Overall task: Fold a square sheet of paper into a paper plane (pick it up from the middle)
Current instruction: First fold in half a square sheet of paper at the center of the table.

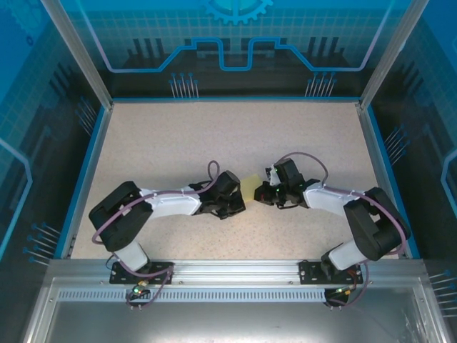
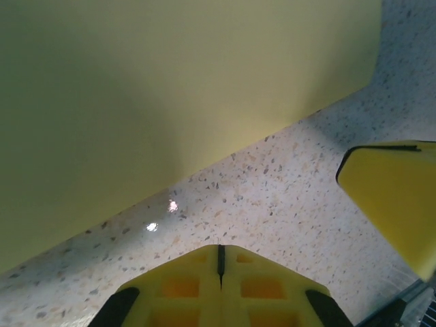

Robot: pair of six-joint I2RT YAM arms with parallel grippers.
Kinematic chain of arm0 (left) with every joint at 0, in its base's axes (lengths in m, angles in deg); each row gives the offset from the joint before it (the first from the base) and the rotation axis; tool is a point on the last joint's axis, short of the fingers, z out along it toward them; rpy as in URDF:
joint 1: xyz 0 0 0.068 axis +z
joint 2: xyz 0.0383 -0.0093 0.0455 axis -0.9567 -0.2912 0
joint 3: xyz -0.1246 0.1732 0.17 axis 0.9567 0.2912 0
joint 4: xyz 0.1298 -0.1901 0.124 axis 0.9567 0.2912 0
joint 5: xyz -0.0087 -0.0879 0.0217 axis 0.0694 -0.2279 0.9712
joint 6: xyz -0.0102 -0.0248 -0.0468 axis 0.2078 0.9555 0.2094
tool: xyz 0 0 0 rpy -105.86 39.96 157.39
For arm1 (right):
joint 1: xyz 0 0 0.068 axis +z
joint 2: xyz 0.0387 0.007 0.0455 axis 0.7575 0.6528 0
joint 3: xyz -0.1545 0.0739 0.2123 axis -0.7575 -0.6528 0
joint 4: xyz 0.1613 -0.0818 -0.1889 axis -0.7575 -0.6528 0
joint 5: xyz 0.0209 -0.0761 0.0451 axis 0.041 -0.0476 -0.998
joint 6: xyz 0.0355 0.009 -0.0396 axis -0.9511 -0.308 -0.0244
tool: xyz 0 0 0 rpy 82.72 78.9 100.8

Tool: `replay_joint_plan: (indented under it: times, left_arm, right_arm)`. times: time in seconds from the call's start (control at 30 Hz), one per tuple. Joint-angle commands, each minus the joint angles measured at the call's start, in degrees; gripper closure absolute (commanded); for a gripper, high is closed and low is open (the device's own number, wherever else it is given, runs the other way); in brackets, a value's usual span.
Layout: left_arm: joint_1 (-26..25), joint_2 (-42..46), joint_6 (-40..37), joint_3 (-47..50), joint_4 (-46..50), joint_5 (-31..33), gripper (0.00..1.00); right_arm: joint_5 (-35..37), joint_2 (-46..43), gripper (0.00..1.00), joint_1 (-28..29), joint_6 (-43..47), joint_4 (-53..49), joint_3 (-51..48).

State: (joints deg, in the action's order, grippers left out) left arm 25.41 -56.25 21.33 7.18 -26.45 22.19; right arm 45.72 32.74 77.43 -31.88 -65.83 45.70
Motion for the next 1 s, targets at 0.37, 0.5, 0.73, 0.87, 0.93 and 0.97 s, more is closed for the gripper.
replay_joint_plan:
  times: [0.37,0.5,0.73,0.87,0.93,0.97]
  left_arm:
    - [1.5,-1.6,1.2,-1.7,0.4,6.6,1.0]
    - [2.5,-0.8,2.5,0.8,-2.1,6.6,1.0]
    - [3.0,-2.2,2.7,1.3,-3.4,4.8,1.0]
    - [3.4,-2.9,1.7,1.5,-2.0,6.0,1.0]
    - [3.4,-3.4,1.6,1.8,-2.4,5.7,1.0]
    - [3.4,-3.6,1.8,2.0,-2.5,5.3,1.0]
  right_arm:
    - [-4.5,11.1,1.0,3.4,-1.7,9.7,6.0]
    - [-3.7,10.7,1.0,3.2,-1.9,8.8,5.0]
    - [-3.8,12.2,1.0,3.1,-2.7,8.9,2.8]
    - [-3.8,13.7,1.0,2.9,-2.8,9.5,3.0]
    - [-3.7,14.2,1.0,2.8,-2.9,10.0,2.8]
    - [-3.7,14.5,1.0,2.7,-2.8,10.1,2.8]
